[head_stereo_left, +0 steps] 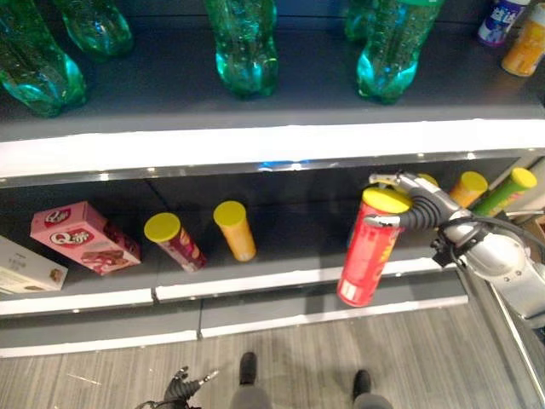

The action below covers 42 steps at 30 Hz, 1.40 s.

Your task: Put the goods on the table back onto the shelves and tidy them up.

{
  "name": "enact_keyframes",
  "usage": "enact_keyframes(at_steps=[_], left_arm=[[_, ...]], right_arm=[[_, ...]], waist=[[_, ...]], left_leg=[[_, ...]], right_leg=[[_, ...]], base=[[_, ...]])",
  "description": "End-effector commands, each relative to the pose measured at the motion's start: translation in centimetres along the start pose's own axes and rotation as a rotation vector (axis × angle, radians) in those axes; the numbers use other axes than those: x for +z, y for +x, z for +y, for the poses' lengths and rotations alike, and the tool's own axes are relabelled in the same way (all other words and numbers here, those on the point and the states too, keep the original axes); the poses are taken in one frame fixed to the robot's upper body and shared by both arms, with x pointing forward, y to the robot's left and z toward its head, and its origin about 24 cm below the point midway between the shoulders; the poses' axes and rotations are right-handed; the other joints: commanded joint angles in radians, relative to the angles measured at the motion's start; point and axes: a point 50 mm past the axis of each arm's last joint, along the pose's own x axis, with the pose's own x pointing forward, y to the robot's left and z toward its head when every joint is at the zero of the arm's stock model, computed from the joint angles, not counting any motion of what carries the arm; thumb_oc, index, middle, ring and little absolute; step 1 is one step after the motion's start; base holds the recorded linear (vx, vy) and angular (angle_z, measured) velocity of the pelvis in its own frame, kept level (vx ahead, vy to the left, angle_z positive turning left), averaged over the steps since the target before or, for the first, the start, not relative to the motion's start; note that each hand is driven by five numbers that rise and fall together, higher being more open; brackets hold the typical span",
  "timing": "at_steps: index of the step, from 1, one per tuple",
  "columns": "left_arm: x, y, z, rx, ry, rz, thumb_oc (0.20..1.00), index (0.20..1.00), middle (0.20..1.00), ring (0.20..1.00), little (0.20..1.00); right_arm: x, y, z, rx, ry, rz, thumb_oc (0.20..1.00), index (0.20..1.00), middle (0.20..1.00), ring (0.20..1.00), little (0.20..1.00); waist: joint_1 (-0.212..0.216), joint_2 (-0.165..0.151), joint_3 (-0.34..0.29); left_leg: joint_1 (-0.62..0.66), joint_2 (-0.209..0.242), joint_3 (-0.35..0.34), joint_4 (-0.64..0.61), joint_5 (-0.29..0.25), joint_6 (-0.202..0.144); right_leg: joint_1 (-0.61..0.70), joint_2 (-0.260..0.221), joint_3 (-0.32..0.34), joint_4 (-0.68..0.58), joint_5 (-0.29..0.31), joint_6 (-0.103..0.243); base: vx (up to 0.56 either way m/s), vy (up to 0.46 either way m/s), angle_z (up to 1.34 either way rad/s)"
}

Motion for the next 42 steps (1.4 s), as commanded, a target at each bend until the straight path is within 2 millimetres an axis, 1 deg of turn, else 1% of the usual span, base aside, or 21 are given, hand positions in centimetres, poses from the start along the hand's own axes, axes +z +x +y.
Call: enact_keyframes(at_steps=[1, 7, 12, 17, 20, 21, 22, 27, 30, 32, 38, 42], left_arm=[[1.7, 0.6, 1.3, 0.033, 0.029, -0.050, 1.000, 1.000, 1.000, 1.000, 1.000], [1.4, 0.5, 1.2, 0.032, 0.021, -0.036, 1.000, 1.000, 1.000, 1.000, 1.000], [0.9, 0.4, 1.1, 0.028, 0.020, -0.021, 1.000, 1.000, 1.000, 1.000, 1.000], [0.9, 0.4, 1.0, 0.023, 0.025, -0.019, 1.000, 1.000, 1.000, 1.000, 1.000], [1.2, 0.5, 0.8, 0.016, 0.033, -0.026, 1.000, 1.000, 1.000, 1.000, 1.000], [1.1, 0.5, 0.7, 0.015, 0.034, -0.026, 1.000, 1.000, 1.000, 1.000, 1.000], [1.2, 0.5, 0.7, 0.016, 0.037, -0.027, 1.000, 1.000, 1.000, 1.000, 1.000], [1.6, 0.6, 0.5, 0.019, 0.028, -0.042, 1.000, 1.000, 1.000, 1.000, 1.000], [1.8, 0.5, 0.4, 0.016, 0.026, -0.053, 1.000, 1.000, 1.000, 1.000, 1.000], [2.0, 0.4, 0.3, 0.015, 0.015, -0.069, 1.000, 1.000, 1.000, 1.000, 1.000], [2.1, 0.4, 0.0, 0.006, 0.006, -0.076, 1.000, 1.000, 1.000, 1.000, 1.000], [2.2, 0.4, -0.3, 0.003, 0.002, -0.078, 1.000, 1.000, 1.000, 1.000, 1.000]], right_arm=[[1.5, 1.6, -2.3, -0.075, -0.094, -0.090, 0.200, 0.200, 0.200, 0.200, 0.200], [0.4, 2.0, -2.3, -0.091, -0.117, -0.034, 0.200, 0.200, 0.200, 0.200, 0.200], [-0.2, 2.2, -2.4, -0.096, -0.139, -0.007, 0.200, 0.200, 0.200, 0.200, 0.200], [-0.3, 2.7, -2.7, -0.094, -0.196, -0.002, 0.200, 0.200, 0.200, 0.200, 0.200], [-0.6, 3.4, -3.0, -0.091, -0.270, 0.016, 0.200, 0.200, 0.200, 0.200, 0.200], [-0.6, 3.6, -3.2, -0.099, -0.286, 0.021, 0.200, 0.200, 0.200, 0.200, 0.200], [-0.7, 4.3, -3.6, -0.116, -0.324, 0.028, 0.200, 0.200, 0.200, 0.200, 0.200], [-1.0, 5.5, -3.8, -0.127, -0.372, 0.052, 0.200, 0.200, 0.200, 0.200, 0.200], [-1.2, 5.9, -3.7, -0.124, -0.388, 0.062, 0.200, 0.200, 0.200, 0.200, 0.200], [-2.2, 6.6, -3.5, -0.118, -0.420, 0.116, 0.200, 0.200, 0.200, 0.200, 0.200], [-3.0, 7.0, -2.8, -0.127, -0.418, 0.154, 0.200, 0.200, 0.200, 0.200, 0.200], [-3.6, 7.0, -2.6, -0.163, -0.404, 0.192, 0.200, 0.200, 0.200, 0.200, 0.200]], waist=[[0.026, 0.003, 0.014], [0.049, 0.004, 0.016], [0.063, 0.007, 0.018], [0.075, 0.008, 0.016], [0.084, 0.006, 0.013], [0.086, 0.006, 0.013], [0.089, 0.005, 0.013], [0.100, 0.002, 0.014], [0.105, 0.002, 0.014], [0.121, 0.000, 0.017], [0.128, 0.000, 0.018], [0.129, 0.002, 0.021]], left_leg=[[0.100, 0.061, 0.043, 0.045, -0.160, -0.029], [0.086, 0.060, 0.016, 0.039, -0.150, -0.033], [0.079, 0.057, -0.003, 0.036, -0.146, -0.034], [0.071, 0.056, -0.018, 0.033, -0.142, -0.037], [0.065, 0.056, -0.030, 0.032, -0.140, -0.038], [0.065, 0.056, -0.032, 0.032, -0.140, -0.038], [0.065, 0.056, -0.035, 0.032, -0.141, -0.037], [0.062, 0.055, -0.045, 0.034, -0.143, -0.034], [0.061, 0.054, -0.050, 0.036, -0.144, -0.033], [0.055, 0.053, -0.058, 0.039, -0.146, -0.031], [0.054, 0.055, -0.062, 0.038, -0.147, -0.029], [0.056, 0.054, -0.057, 0.039, -0.151, -0.025]], right_leg=[[0.001, -0.077, 0.020, 0.066, -0.078, 0.033], [0.017, -0.078, -0.008, 0.067, -0.085, 0.032], [0.027, -0.080, -0.031, 0.070, -0.089, 0.032], [0.034, -0.081, -0.050, 0.074, -0.093, 0.031], [0.042, -0.082, -0.066, 0.077, -0.097, 0.031], [0.043, -0.083, -0.068, 0.077, -0.097, 0.031], [0.044, -0.083, -0.070, 0.080, -0.098, 0.031], [0.044, -0.084, -0.074, 0.087, -0.103, 0.030], [0.046, -0.084, -0.076, 0.090, -0.105, 0.029], [0.045, -0.084, -0.076, 0.093, -0.106, 0.029], [0.041, -0.081, -0.073, 0.092, -0.106, 0.027], [0.037, -0.080, -0.065, 0.091, -0.105, 0.028]], base=[[0.00, -0.048, 0.22], [-0.01, -0.037, 0.16], [0.00, -0.027, 0.13], [0.00, -0.020, 0.11], [0.01, -0.034, 0.08], [0.01, -0.020, 0.17], [0.01, -0.015, 0.19], [0.01, -0.008, 0.08], [0.01, -0.006, 0.07], [0.00, -0.011, 0.13], [0.00, -0.001, 0.02], [0.00, 0.000, 0.00]])
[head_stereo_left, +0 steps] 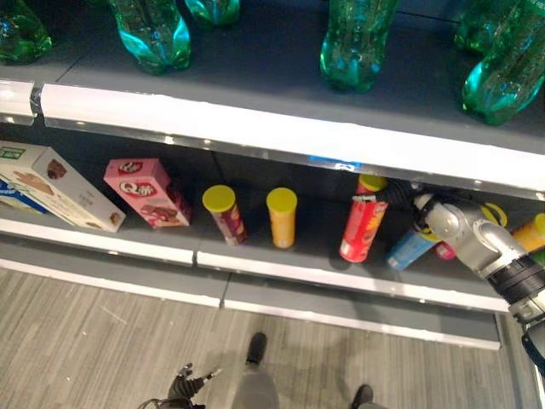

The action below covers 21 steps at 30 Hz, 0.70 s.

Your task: Put the goods on the table back onto the shelves and tidy them up.

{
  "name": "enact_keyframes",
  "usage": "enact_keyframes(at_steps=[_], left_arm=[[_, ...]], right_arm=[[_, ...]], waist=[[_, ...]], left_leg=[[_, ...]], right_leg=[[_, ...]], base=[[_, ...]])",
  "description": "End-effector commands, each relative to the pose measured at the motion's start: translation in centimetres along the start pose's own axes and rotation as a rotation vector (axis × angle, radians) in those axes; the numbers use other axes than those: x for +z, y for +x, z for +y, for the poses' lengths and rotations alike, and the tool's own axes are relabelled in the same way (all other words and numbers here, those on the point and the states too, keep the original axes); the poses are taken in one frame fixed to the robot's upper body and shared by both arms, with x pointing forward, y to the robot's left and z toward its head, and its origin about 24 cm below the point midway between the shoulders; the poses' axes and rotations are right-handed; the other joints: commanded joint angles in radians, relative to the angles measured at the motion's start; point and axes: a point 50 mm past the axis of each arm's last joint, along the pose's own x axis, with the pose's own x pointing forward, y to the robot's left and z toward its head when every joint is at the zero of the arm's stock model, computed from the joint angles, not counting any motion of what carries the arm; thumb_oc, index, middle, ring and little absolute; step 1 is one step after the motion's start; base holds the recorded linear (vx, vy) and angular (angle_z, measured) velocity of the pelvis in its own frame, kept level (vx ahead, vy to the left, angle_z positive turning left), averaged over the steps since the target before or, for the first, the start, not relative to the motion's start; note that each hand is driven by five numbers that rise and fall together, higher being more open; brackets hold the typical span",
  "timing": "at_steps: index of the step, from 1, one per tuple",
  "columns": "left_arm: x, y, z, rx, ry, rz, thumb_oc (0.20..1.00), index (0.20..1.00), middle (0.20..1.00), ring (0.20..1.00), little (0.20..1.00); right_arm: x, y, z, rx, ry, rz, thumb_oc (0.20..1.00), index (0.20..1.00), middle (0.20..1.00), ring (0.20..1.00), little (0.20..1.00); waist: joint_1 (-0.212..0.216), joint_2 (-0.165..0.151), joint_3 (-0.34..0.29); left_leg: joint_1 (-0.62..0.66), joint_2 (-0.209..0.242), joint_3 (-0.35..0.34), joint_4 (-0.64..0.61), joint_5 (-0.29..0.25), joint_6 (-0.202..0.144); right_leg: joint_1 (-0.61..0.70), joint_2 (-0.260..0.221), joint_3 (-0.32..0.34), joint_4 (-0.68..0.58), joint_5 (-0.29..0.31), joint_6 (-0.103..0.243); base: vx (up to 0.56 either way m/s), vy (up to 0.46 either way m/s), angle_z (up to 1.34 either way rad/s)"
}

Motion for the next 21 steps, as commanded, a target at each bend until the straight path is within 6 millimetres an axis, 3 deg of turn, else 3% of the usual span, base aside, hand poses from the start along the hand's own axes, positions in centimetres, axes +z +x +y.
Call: enact_keyframes(at_steps=[1, 15, 21], left_arm=[[1.8, 0.5, 0.4, 0.018, 0.018, -0.056, 1.000, 1.000, 1.000, 1.000, 1.000], [2.0, 0.3, 0.0, 0.012, 0.007, -0.078, 1.000, 1.000, 1.000, 1.000, 1.000], [1.8, 0.2, 0.1, 0.014, 0.006, -0.079, 1.000, 1.000, 1.000, 1.000, 1.000]], right_arm=[[0.1, 1.2, -3.3, -0.154, -0.057, -0.003, 0.200, 0.200, 0.200, 0.200, 0.200], [-1.6, 1.5, -0.5, -0.151, -0.039, 0.134, 0.200, 0.200, 0.200, 0.200, 0.200], [-1.7, 1.4, -0.6, -0.160, -0.051, 0.144, 0.200, 0.200, 0.200, 0.200, 0.200]], waist=[[0.021, 0.007, -0.012], [0.026, 0.030, -0.002], [0.033, 0.041, 0.011]], left_leg=[[0.094, 0.079, 0.070, 0.038, -0.162, -0.015], [0.093, 0.080, 0.074, 0.060, -0.178, -0.009], [0.064, 0.078, 0.062, 0.099, -0.190, -0.005]], right_leg=[[-0.024, -0.081, 0.062, 0.091, -0.068, 0.026], [-0.036, -0.083, 0.080, 0.100, -0.072, 0.025], [-0.049, -0.088, 0.080, 0.123, -0.080, 0.024]], base=[[0.00, 0.000, 0.00], [0.00, 0.002, -0.01], [-0.01, 0.002, 0.00]])
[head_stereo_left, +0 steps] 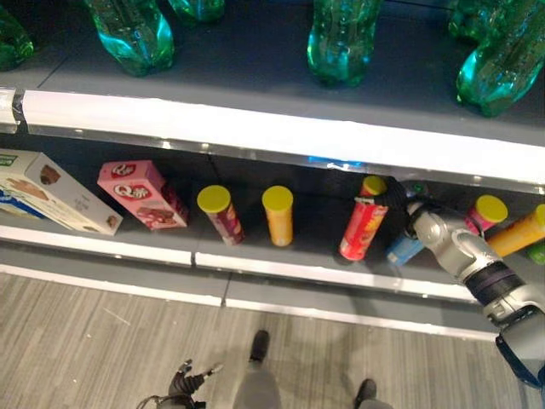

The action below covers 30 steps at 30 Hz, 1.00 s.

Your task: Put the goods on the table back onto the shelves and tidy them up.

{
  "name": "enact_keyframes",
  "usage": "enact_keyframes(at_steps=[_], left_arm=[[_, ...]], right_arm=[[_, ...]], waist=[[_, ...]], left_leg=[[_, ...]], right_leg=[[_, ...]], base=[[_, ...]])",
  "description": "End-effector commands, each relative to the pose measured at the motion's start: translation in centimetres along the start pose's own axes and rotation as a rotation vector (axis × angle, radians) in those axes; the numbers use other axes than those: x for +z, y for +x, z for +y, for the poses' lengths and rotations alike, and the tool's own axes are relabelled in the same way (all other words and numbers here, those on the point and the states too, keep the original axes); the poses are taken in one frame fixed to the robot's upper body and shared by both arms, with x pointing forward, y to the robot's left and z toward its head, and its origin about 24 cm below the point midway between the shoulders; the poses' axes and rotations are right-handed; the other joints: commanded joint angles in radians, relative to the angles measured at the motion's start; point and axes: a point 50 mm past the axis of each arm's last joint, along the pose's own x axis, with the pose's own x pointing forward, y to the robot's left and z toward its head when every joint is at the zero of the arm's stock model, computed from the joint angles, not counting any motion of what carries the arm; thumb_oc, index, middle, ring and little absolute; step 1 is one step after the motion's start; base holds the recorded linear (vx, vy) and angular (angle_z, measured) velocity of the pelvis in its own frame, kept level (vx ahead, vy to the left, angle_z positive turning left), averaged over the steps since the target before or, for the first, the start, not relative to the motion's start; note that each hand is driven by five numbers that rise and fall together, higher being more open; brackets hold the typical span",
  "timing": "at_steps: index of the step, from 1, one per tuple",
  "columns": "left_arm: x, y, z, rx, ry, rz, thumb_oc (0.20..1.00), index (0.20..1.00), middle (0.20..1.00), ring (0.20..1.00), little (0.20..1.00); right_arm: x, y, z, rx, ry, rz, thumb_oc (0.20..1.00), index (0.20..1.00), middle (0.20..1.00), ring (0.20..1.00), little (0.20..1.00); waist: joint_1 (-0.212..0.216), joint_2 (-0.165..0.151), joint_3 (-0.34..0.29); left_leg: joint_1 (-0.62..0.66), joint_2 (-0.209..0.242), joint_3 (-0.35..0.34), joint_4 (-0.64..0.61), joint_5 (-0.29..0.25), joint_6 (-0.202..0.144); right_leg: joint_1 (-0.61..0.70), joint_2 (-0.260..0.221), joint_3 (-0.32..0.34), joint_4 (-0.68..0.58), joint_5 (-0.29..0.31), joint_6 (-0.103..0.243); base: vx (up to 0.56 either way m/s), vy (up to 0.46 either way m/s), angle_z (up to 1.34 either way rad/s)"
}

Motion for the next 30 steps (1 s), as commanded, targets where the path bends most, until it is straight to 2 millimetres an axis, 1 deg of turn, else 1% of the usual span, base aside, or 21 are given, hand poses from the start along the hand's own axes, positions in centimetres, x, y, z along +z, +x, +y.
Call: enact_keyframes(at_steps=[1, 9, 15, 22, 30], left_arm=[[1.2, 0.3, 0.3, 0.003, 0.000, -0.045, 1.000, 1.000, 1.000, 1.000, 1.000], [1.6, 0.3, 0.6, 0.004, -0.012, -0.063, 1.000, 1.000, 1.000, 1.000, 1.000], [2.0, 0.3, 0.6, 0.000, -0.015, -0.079, 1.000, 1.000, 1.000, 1.000, 1.000], [1.6, 0.3, 0.9, 0.012, -0.020, -0.062, 1.000, 1.000, 1.000, 1.000, 1.000], [1.6, 0.4, 1.1, 0.016, -0.023, -0.064, 1.000, 1.000, 1.000, 1.000, 1.000]], right_arm=[[0.3, 1.1, -3.4, -0.150, -0.044, -0.021, 0.200, 0.200, 0.200, 0.200, 0.200], [0.3, 1.2, -3.3, -0.142, -0.060, -0.019, 0.200, 0.200, 0.200, 0.200, 0.200], [-0.1, 1.4, -3.1, -0.133, -0.071, 0.004, 0.200, 0.200, 0.200, 0.200, 0.200], [-0.4, 1.5, -2.6, -0.116, -0.064, 0.023, 0.200, 0.200, 0.200, 0.200, 0.200], [-0.6, 2.5, -2.8, -0.099, -0.081, 0.051, 0.200, 0.200, 0.200, 0.200, 0.200]], waist=[[0.032, 0.007, -0.008], [0.040, 0.005, -0.002], [0.048, 0.006, 0.009], [0.055, 0.008, 0.017], [0.071, 0.011, 0.020]], left_leg=[[0.055, 0.075, 0.045, 0.105, -0.193, -0.005], [0.032, 0.073, 0.037, 0.145, -0.209, -0.005], [0.014, 0.071, 0.029, 0.168, -0.216, -0.006], [0.006, 0.070, 0.026, 0.173, -0.218, -0.006], [0.000, 0.072, 0.018, 0.165, -0.211, -0.008]], right_leg=[[-0.043, -0.086, 0.063, 0.124, -0.080, 0.024], [-0.048, -0.089, 0.060, 0.136, -0.084, 0.025], [-0.056, -0.093, 0.056, 0.149, -0.087, 0.026], [-0.062, -0.096, 0.053, 0.153, -0.087, 0.026], [-0.066, -0.094, 0.046, 0.154, -0.089, 0.025]], base=[[0.00, 0.000, 0.00], [0.00, 0.000, 0.00], [0.00, 0.000, 0.00], [-0.01, 0.009, 0.06], [0.00, 0.000, 0.01]])
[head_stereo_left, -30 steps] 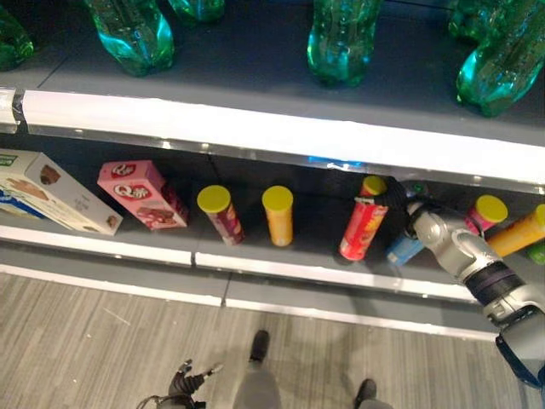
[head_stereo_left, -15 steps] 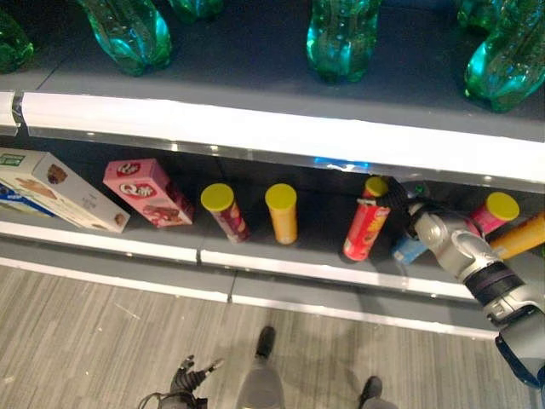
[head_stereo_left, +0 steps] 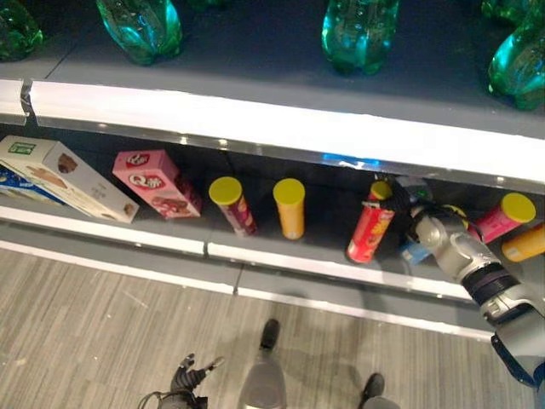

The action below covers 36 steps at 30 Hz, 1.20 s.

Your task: Put the goods on the table back onto the shelves and tidy them up.

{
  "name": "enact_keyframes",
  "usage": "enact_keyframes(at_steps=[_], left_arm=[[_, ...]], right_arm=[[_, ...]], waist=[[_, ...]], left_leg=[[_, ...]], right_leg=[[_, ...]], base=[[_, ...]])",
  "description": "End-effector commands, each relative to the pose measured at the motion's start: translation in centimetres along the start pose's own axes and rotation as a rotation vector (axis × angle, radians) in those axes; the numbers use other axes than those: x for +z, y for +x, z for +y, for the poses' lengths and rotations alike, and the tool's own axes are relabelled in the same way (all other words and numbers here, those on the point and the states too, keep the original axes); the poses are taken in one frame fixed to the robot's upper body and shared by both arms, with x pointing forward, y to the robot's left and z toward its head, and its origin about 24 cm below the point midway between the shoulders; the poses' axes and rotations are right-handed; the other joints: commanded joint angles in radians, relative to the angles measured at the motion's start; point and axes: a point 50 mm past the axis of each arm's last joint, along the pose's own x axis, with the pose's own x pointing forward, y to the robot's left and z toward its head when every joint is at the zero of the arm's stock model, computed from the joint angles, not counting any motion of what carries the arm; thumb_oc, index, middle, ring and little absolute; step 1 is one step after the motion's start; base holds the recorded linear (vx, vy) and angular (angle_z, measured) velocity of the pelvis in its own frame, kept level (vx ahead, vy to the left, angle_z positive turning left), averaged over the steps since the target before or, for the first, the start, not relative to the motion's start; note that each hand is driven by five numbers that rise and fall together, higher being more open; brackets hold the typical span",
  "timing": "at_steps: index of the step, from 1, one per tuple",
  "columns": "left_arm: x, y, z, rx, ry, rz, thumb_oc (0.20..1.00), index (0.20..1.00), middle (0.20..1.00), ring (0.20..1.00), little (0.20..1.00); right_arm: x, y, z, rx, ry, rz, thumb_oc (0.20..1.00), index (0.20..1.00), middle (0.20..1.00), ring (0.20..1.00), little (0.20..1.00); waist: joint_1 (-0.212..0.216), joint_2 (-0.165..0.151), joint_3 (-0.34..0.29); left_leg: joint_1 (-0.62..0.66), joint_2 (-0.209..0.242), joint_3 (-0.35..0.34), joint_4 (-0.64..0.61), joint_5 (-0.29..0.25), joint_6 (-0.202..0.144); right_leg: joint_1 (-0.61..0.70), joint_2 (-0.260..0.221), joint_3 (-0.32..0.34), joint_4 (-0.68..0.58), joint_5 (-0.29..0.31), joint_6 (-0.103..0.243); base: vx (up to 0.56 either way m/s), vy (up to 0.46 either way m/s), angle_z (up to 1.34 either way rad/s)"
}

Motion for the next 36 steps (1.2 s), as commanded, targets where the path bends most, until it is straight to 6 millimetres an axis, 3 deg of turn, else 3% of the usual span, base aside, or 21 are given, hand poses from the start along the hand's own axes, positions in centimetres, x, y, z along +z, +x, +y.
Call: enact_keyframes(at_steps=[1, 22, 36], left_arm=[[1.0, 0.3, 1.2, 0.018, 0.018, -0.042, 1.000, 1.000, 1.000, 1.000, 1.000], [1.1, 0.7, 1.1, 0.034, 0.006, -0.023, 1.000, 1.000, 1.000, 1.000, 1.000], [0.5, 0.8, 1.2, 0.053, 0.007, 0.015, 1.000, 1.000, 1.000, 1.000, 1.000]], right_arm=[[1.6, 2.2, -4.4, -0.141, -0.071, -0.059, 0.200, 0.200, 0.200, 0.200, 0.200], [0.4, 3.3, -4.9, -0.131, -0.092, 0.039, 0.200, 0.200, 0.200, 0.200, 0.200], [-0.3, 3.4, -5.4, -0.188, -0.016, 0.095, 0.200, 0.200, 0.200, 0.200, 0.200]], waist=[[0.035, -0.015, -0.001], [0.072, -0.024, 0.009], [0.071, -0.016, 0.013]], left_leg=[[0.040, 0.078, 0.038, 0.140, -0.210, -0.007], [0.017, 0.070, 0.002, 0.130, -0.200, -0.007], [0.011, 0.067, -0.006, 0.124, -0.197, -0.006]], right_leg=[[-0.051, -0.095, 0.062, 0.154, -0.089, 0.024], [-0.048, -0.095, 0.035, 0.146, -0.086, 0.024], [-0.051, -0.095, 0.029, 0.142, -0.086, 0.022]], base=[[0.00, 0.000, 0.00], [0.00, 0.002, 0.04], [0.00, 0.000, 0.00]])
